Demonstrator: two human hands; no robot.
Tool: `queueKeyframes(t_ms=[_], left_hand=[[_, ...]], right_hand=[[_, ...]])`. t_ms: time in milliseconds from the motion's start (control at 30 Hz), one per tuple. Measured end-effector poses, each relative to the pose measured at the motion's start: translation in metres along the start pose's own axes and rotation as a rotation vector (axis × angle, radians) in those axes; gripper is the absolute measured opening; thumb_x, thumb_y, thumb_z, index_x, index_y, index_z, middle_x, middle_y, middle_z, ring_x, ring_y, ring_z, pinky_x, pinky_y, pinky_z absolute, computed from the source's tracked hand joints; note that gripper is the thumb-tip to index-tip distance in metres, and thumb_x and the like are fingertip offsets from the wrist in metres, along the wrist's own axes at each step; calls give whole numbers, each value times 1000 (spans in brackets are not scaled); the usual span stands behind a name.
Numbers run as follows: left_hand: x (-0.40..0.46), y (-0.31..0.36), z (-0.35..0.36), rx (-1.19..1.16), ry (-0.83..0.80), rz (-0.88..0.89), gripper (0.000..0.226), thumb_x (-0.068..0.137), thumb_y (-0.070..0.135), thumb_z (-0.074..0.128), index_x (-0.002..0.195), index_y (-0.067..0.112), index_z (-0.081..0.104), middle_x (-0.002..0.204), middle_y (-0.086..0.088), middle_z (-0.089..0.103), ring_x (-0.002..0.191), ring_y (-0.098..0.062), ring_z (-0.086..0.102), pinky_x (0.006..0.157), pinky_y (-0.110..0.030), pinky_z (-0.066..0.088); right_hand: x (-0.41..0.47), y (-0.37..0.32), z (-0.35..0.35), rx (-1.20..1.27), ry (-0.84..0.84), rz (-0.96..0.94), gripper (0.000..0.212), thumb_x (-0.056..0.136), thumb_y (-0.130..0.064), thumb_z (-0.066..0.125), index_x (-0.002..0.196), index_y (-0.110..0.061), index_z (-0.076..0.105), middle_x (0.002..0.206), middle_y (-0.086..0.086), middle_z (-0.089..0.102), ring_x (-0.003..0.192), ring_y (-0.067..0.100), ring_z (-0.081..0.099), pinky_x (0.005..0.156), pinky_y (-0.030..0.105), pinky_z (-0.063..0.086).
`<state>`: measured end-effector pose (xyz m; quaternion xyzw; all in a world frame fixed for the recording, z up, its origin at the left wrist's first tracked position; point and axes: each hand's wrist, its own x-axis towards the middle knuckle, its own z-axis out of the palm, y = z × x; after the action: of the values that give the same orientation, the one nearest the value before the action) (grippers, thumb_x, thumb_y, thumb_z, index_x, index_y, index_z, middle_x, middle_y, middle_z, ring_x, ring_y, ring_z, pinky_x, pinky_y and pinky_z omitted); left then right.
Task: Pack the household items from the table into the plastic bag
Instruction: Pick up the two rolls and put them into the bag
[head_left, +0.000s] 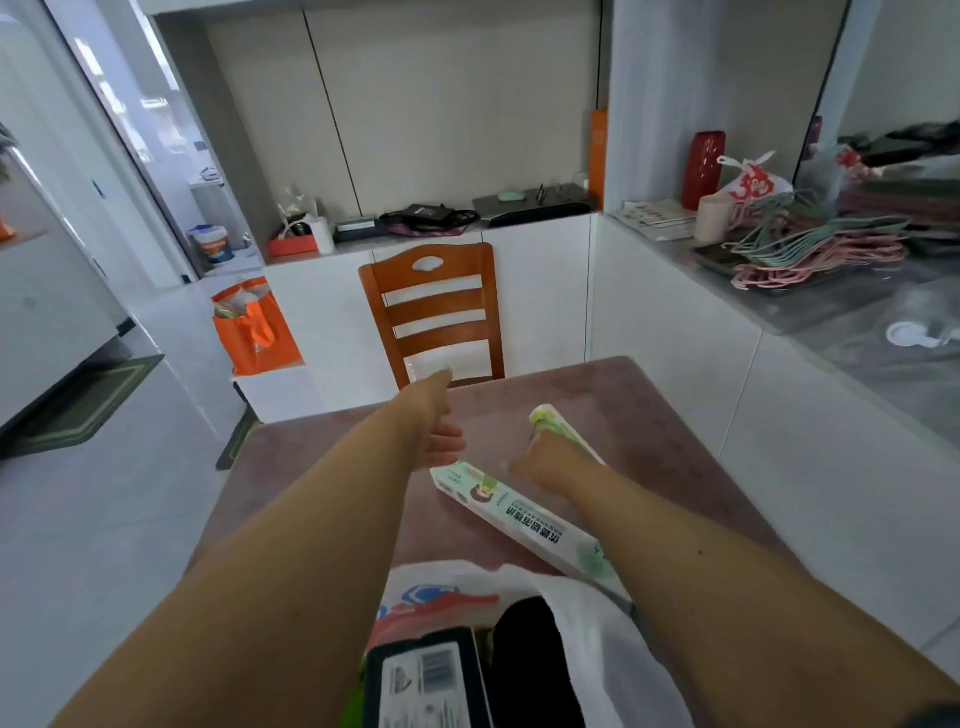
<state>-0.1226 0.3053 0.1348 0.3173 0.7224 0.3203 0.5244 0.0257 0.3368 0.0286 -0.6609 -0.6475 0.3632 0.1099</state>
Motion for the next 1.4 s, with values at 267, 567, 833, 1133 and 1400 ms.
queueKeyframes(t_ms=[267, 567, 833, 1133, 1400], left_hand=[[46, -28, -3, 2, 9, -127, 62, 89, 50, 56, 129, 3, 47, 104, -22, 58, 93, -37, 61, 86, -48, 56], [38, -43, 23, -236, -86, -139, 60, 80, 43, 70, 123, 8, 48, 97, -22, 68, 83, -41, 71, 75, -55, 58], [34, -42, 31, -300, -53, -90, 42, 86, 26, 69, 120, 9, 50, 94, -13, 71, 77, -27, 70, 41, -38, 55], [14, -37, 22, -388, -22, -16, 43, 86, 34, 68, 118, 8, 55, 96, -11, 72, 80, -27, 70, 52, -40, 57], [-56, -11, 10, -602, -83, 160, 46, 91, 46, 56, 114, 6, 58, 85, -9, 70, 74, -26, 69, 62, -43, 57]], right_hand=[[12, 30, 31, -264, -90, -14, 57, 77, -36, 70, 122, -5, 54, 118, 10, 62, 103, 27, 61, 72, 27, 42], [-13, -1, -10, 502, -219, -133, 33, 80, -49, 66, 93, -18, 68, 68, 2, 73, 57, 16, 68, 56, 26, 53], [14, 62, -13, -126, 239, 165, 60, 77, -64, 49, 117, -20, 56, 113, 8, 64, 98, 28, 63, 80, 34, 48], [-15, 80, -20, 260, 96, 166, 49, 80, -21, 71, 122, -3, 55, 109, 15, 65, 87, 27, 62, 66, 26, 43], [-105, -19, -107, 713, -176, -131, 41, 80, -44, 69, 100, -8, 65, 70, 7, 73, 56, 18, 67, 57, 27, 55]])
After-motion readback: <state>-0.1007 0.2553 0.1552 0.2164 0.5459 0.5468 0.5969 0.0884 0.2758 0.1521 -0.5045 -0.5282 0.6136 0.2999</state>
